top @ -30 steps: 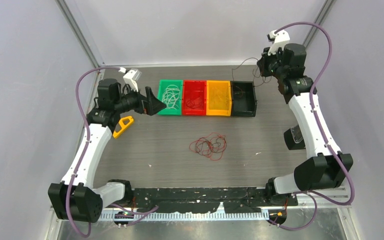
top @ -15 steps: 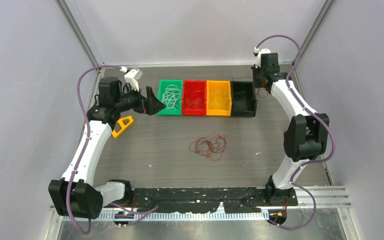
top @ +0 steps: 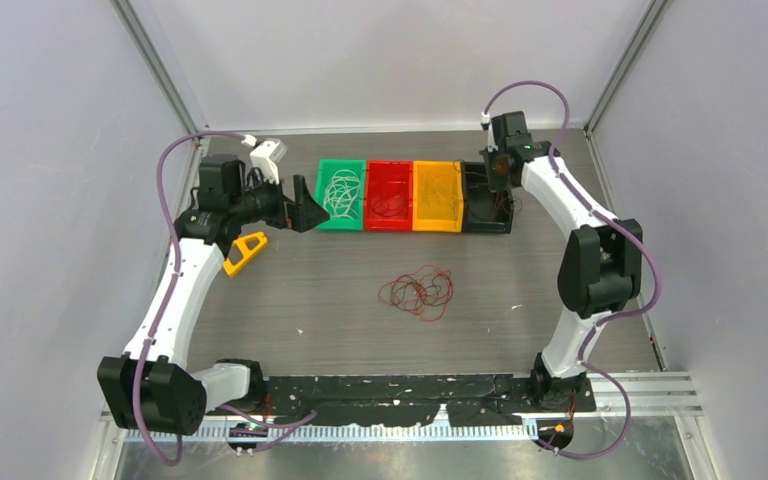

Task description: Untangle the cables

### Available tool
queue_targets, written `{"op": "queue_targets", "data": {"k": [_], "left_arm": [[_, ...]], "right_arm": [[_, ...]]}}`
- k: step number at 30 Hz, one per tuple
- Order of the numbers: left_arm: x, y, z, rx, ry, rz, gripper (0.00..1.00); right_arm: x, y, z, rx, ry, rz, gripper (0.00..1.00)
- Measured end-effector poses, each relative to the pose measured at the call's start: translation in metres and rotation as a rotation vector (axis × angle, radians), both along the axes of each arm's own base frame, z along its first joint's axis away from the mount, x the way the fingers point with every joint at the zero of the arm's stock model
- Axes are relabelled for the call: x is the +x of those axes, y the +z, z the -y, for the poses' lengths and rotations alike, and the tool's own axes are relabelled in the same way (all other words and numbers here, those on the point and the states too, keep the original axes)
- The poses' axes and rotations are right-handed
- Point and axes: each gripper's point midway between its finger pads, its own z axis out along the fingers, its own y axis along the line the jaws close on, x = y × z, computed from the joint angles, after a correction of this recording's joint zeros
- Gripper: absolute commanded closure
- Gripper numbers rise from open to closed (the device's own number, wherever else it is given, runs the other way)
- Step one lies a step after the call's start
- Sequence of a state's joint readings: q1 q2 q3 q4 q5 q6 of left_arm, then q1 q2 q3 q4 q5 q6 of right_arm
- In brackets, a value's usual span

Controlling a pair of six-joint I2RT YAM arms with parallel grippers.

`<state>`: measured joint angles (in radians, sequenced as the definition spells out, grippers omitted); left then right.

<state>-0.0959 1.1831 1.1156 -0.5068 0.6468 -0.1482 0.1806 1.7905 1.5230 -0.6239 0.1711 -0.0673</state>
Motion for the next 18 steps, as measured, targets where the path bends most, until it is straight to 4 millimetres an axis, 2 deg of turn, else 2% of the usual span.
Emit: {"op": "queue_targets", "data": {"k": [3,6,9,13,18], "left_arm": [[0.001,0.0,0.0,0.003,-0.001,-0.009,0.0],[0.0,0.0,0.0,0.005,-0.002,-0.014,0.0],[-0.001,-0.001,0.0,0.006,-0.001,-0.02,0.0],[-0.002,-0.001,-0.001,0.005,-0.001,-0.019,0.0],[-0.004,-0.004,-0.001,0.006,-0.001,-0.027,0.0]], "right_arm": [[0.001,-0.01,-0.01,-0.005,0.014,-0.049,0.95],[-0.009,-0.024,-0.008,-0.022,0.012,-0.118,0.94],[-0.022,-0.025,0.001,-0.051,-0.002,-0.164,0.95],[-0.036,-0.017,0.02,-0.114,0.001,-0.178,0.95],[-0.053,-0.012,0.047,-0.242,0.088,-0.203,0.95]]}}
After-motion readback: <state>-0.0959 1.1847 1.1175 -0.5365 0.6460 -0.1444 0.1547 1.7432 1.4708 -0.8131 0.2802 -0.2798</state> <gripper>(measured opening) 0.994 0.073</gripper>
